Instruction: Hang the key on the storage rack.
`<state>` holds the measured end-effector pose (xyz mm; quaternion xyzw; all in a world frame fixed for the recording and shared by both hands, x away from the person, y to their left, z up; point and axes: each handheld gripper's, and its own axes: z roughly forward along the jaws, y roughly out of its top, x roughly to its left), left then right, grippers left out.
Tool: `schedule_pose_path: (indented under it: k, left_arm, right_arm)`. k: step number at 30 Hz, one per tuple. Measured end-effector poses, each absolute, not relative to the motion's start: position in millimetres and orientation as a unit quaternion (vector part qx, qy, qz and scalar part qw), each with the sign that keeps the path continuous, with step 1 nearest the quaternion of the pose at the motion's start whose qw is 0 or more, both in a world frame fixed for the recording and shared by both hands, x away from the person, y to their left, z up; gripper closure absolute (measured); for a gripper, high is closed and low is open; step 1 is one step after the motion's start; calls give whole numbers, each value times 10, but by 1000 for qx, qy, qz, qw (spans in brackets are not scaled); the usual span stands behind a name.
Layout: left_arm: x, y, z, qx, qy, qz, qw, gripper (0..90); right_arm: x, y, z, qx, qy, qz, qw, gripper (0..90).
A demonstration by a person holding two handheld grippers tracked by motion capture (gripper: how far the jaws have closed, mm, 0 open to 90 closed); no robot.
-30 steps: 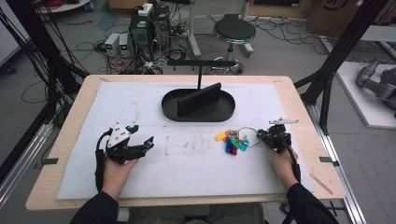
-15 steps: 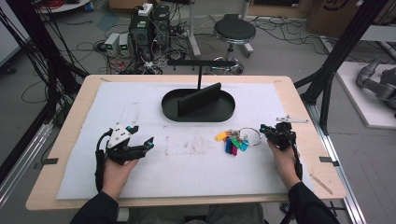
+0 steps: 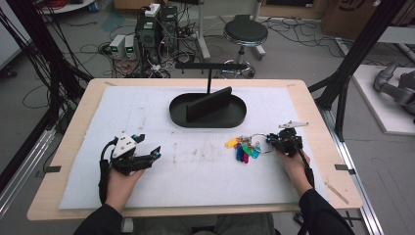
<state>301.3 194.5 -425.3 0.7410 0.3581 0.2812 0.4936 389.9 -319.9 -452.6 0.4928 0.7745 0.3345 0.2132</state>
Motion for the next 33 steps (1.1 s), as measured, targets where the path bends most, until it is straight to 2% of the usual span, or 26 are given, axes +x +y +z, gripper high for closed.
schedule_pose_path:
  k: [3,18,33]
  left_arm:
    - [3008,1954,-4254,741,359,281,493,274]
    - [3015,1930,-4258,743,356,281,492,274]
    - [3020,1919,-4254,743,354,281,493,274]
  right_arm:
    - [3914,-3232,-4523,502,770,338,203,868]
    - [3884,-3315,-4411,507,751,379,186,872]
    - [3773,-3346,-4251,508,705,475,140,872]
